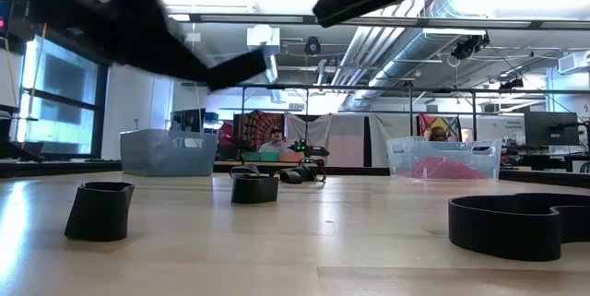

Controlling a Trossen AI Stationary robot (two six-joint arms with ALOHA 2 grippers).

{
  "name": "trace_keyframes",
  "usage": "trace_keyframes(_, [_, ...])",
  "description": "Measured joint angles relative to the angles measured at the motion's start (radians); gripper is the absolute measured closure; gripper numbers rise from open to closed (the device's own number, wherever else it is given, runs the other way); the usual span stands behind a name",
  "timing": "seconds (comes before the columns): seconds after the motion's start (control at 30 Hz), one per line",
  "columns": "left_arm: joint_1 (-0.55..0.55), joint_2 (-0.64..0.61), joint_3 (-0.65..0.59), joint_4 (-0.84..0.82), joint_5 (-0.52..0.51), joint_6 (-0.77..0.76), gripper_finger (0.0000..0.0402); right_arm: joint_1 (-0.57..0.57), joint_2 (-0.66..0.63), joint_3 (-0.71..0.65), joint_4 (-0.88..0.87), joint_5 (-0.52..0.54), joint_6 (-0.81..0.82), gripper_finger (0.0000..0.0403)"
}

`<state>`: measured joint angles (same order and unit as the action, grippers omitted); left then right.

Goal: Sort rubber bands into baskets
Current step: Put the black rubber band into the white bin

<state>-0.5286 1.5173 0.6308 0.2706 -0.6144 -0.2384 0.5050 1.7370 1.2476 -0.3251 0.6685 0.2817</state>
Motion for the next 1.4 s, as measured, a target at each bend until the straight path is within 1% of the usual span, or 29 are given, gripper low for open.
trace_keyframes(0.07, [0.028,0.0,0.0,0.081,0.01,0.085,0.04,-0.014,0.0,0.0,0.026,-0.039,-0.034,0.0224])
trace_keyframes(0.17, [0.065,0.0,0.0,0.194,0.069,0.176,0.04,-0.028,0.0,0.0,0.067,-0.078,-0.073,0.0224])
trace_keyframes(0.3, [0.089,-0.002,0.001,0.308,0.146,0.253,0.0401,-0.03,0.0,0.0,0.087,-0.061,-0.12,0.0224])
trace_keyframes(0.43, [0.096,-0.002,0.029,0.31,0.165,0.289,0.0401,-0.03,0.0,0.0,0.11,-0.057,-0.142,0.0224])
trace_keyframes(0.6, [0.097,-0.002,0.043,0.299,0.189,0.295,0.0401,-0.028,0.0,0.0,0.15,-0.055,-0.178,0.0231])
trace_keyframes(0.67, [0.097,-0.002,0.043,0.294,0.189,0.292,0.0401,-0.027,0.0,0.0,0.157,-0.049,-0.178,0.0243])
trace_keyframes(0.77, [0.097,-0.002,0.043,0.29,0.19,0.277,0.0401,-0.027,0.0,0.0,0.155,-0.043,-0.177,0.0274])
trace_keyframes(0.87, [0.097,-0.002,0.043,0.278,0.187,0.276,0.0401,-0.026,0.0,0.0,0.158,-0.042,-0.178,0.0321])
trace_keyframes(0.97, [0.101,-0.002,0.043,0.263,0.187,0.266,0.0401,-0.023,0.0,0.0,0.157,-0.042,-0.178,0.038])
trace_keyframes(1.0, [0.104,-0.002,0.043,0.258,0.187,0.262,0.0401,-0.02,0.0,0.0,0.157,-0.041,-0.186,0.0391])
trace_keyframes(1.03, [0.107,-0.002,0.043,0.255,0.186,0.254,0.0399,-0.016,0.0,0.0,0.157,-0.041,-0.19,0.0394])
trace_keyframes(1.13, [0.113,-0.002,0.045,0.253,0.185,0.247,0.0386,0.001,-0.009,0.0,0.137,-0.047,-0.152,0.0388])
trace_keyframes(1.23, [0.113,-0.002,0.044,0.243,0.162,0.25,0.0366,0.033,-0.034,0.0,0.072,-0.04,-0.094,0.0397])
trace_keyframes(1.3, [0.115,-0.001,0.043,0.241,0.143,0.257,0.035,0.059,-0.051,0.0,0.002,-0.035,-0.033,0.0399])
trace_keyframes(1.4, [0.114,-0.001,0.043,0.241,0.13,0.271,0.0329,0.099,-0.086,0.0,-0.11,-0.036,0.102,0.0397])
